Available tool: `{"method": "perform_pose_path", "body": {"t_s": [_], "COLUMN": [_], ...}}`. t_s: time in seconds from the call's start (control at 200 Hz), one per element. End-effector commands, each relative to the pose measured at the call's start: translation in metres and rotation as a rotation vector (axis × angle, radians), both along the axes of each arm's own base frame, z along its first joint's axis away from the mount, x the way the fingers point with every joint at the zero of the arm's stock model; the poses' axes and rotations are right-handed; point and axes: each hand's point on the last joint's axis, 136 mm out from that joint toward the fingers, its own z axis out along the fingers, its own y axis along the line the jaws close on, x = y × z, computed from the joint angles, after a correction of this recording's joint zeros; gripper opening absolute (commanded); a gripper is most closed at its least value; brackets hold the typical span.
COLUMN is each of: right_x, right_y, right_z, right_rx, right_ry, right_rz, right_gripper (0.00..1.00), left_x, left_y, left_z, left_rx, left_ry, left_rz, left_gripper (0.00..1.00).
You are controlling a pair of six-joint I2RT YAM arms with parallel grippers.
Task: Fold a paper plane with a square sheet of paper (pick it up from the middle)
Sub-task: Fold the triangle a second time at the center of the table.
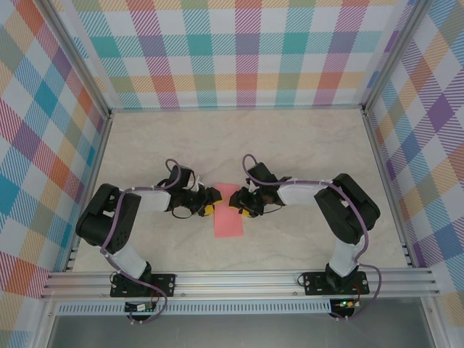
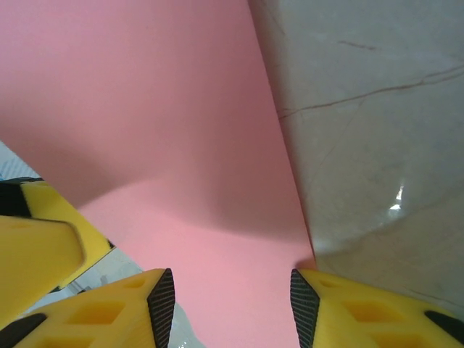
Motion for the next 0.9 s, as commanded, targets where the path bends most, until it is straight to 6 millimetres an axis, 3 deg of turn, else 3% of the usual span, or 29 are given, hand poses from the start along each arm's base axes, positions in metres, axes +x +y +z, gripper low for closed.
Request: {"method": "perform_pose_path", "body": {"t_s": [0.0,0.385,0.58,0.72,0.895], "right_x": [-0.006,-0.010,-0.019,-0.031,-0.054], "right_y": [-0.012,-0.035,-0.045,-0.035,-0.002], "right_z": [-0.008,0.017,0.040,0.060,0.072], "right_rx": [-0.051,-0.082,-0.081,-0.152,-0.311], "right_ry": [0.011,-0.103,-0.241,-0.377,-0.544], "right_rz": [-0.027,-0.045,0.009,0.147,0.369], "right_gripper": [0.50,0.56,0.70,0.79,0.82], "left_x": [-0.012,-0.009,-0.003,0.001,0.002], "left_y": [0.000,-0.003,-0.005,-0.006,-0.007], "left_z": [-0.009,0.003,0.016,0.024,0.028], "left_rx": [0.023,0.011,0.002,0.007,0.003], "left_ry": [0.029,0.008,0.004,-0.006,-0.006], "left_rz": [-0.030,-0.033,-0.016,-0.010,-0.011], "left_gripper": [0.44,0.18,0.09,0.09,0.09]}}
